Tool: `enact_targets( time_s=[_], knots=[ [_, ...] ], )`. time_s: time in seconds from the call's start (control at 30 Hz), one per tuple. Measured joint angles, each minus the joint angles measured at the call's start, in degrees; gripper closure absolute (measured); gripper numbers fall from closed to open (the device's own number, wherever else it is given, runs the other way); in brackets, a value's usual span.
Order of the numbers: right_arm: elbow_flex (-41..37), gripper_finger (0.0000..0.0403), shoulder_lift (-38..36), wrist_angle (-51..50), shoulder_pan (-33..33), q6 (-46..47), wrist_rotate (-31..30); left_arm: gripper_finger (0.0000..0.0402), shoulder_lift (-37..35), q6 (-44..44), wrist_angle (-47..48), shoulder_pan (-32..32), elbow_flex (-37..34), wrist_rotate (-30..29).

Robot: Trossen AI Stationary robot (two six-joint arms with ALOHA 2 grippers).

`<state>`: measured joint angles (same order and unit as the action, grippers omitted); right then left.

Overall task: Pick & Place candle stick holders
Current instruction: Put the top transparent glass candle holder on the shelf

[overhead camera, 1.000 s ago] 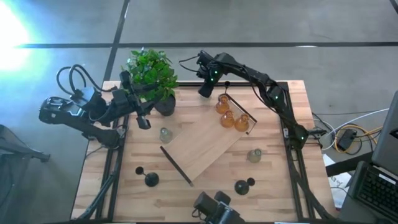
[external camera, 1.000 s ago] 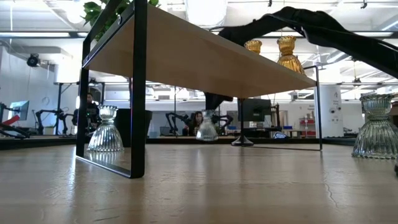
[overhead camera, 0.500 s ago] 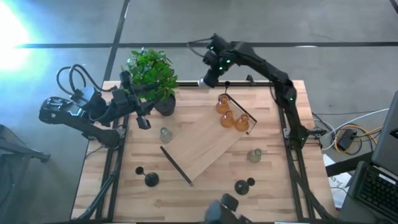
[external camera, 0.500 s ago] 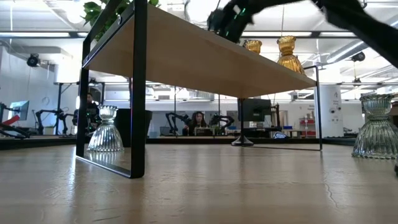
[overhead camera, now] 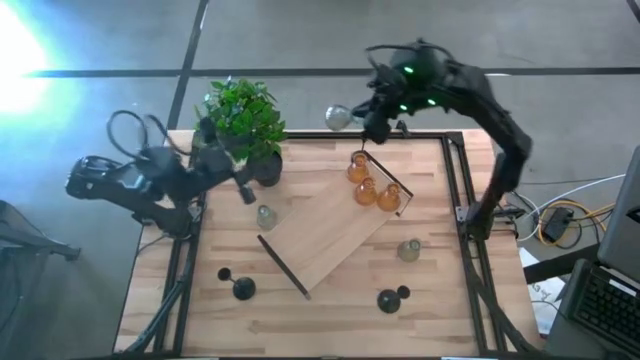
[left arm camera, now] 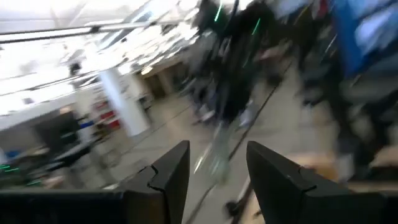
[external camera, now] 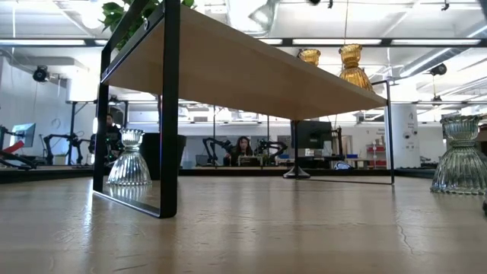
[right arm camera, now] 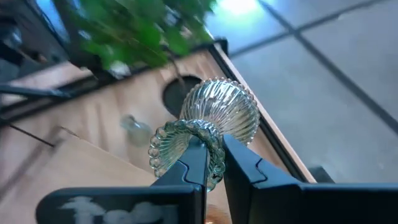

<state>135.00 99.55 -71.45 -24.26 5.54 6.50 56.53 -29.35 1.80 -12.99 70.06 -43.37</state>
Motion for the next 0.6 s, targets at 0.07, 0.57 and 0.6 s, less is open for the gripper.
enact_targets(
  time_s=[0.07,0.57,0.6],
  knots=[
    [0.0,0.0383,-2.4,0.4,3.1,2.0,-3.4,0.0239,2.6,-3.1,0.2,0.0,0.0,-3.8],
    [0.0,0.0383,-2.0,5.2,16.8,8.7,-11.3,0.0238,18.6,-13.1,-8.3,0.6,7.3,-9.2],
    [0.0,0.0383,-1.5,5.3,16.8,8.7,-11.2,0.0238,19.2,-13.1,-8.0,0.6,8.2,-8.9]
  ],
)
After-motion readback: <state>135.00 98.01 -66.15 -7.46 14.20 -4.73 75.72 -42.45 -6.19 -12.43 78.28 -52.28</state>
